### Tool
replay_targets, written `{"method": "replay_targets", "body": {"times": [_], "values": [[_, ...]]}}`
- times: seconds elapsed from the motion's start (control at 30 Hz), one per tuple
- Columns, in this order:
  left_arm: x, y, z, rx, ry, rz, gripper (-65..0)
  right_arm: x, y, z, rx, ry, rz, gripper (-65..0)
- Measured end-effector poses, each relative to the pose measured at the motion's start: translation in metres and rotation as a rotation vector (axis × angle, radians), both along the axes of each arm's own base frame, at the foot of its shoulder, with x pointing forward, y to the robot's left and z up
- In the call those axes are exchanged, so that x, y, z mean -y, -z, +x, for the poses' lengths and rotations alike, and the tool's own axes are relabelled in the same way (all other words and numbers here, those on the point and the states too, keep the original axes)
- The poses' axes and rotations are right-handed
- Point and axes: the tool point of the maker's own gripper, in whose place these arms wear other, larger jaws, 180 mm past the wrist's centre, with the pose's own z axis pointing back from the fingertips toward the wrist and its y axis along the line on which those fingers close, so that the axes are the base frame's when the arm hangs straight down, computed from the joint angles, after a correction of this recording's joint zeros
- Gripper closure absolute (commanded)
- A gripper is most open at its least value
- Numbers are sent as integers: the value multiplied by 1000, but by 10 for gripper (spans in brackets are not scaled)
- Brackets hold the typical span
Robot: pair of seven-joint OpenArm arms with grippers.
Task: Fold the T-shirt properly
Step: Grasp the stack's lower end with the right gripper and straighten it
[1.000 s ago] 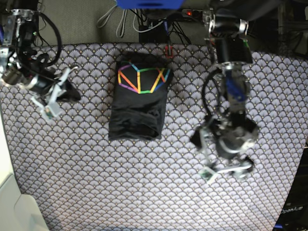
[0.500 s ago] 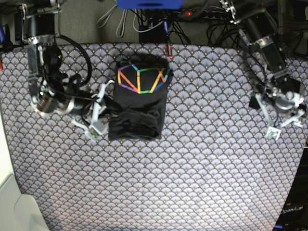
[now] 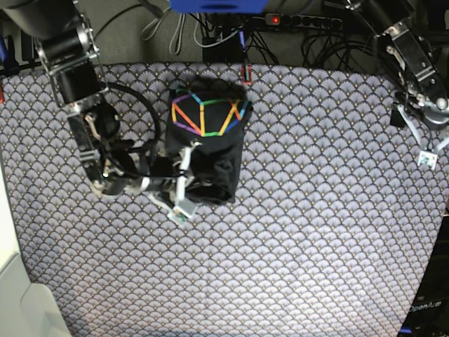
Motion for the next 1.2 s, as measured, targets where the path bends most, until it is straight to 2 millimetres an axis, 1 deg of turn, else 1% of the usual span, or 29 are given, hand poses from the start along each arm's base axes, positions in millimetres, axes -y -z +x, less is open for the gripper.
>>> {"method": "replay_targets", "body": {"times": [0.07, 0.17, 0.23, 0.33, 0.43, 0.53, 0.7, 0.83, 0.9, 0.97, 1.03, 1.07, 1.1, 1.2], "values": [[-6, -2, -4, 4, -22, 3, -650, -5, 7, 5, -28, 2, 9, -2], [-13, -3, -10, 6, -49, 5, -650, 1, 20, 17, -62, 38, 6, -2], [-14, -3, -10, 9, -53, 5, -650, 3, 27, 22, -86, 65, 9, -2], [-15, -5, -9, 10, -47, 11, -650, -2, 32, 28, -107, 82, 27, -2], [-16, -6, -9, 8, -48, 16, -650, -11, 26, 42, -108, 99, 57, -2], [-16, -6, -9, 9, -46, 15, -650, -17, 16, 58, -86, 127, 101, -2], [-16, -6, -9, 9, -46, 15, -650, -10, 26, 62, -105, 172, 112, -2], [-16, -6, -9, 9, -46, 16, -650, -10, 24, 64, -106, 163, 101, -2], [-16, -6, -9, 8, -45, 15, -650, -10, 22, 63, -113, 127, 53, -2], [-15, -6, -8, 9, -43, 14, -650, -11, 10, 60, -79, 81, 22, -2], [-15, -6, -8, 10, -41, 14, -650, -13, -8, 52, -11, 47, 38, -2], [-15, -6, -7, 11, -40, 14, -650, -12, -15, 45, 25, 36, 36, -2], [-16, -5, -8, 9, -42, 14, -650, -14, -20, 32, 57, 5, 26, -2], [-15, -5, -6, 13, -38, 9, -650, -23, -30, -12, 110, -84, 24, -2]]}}
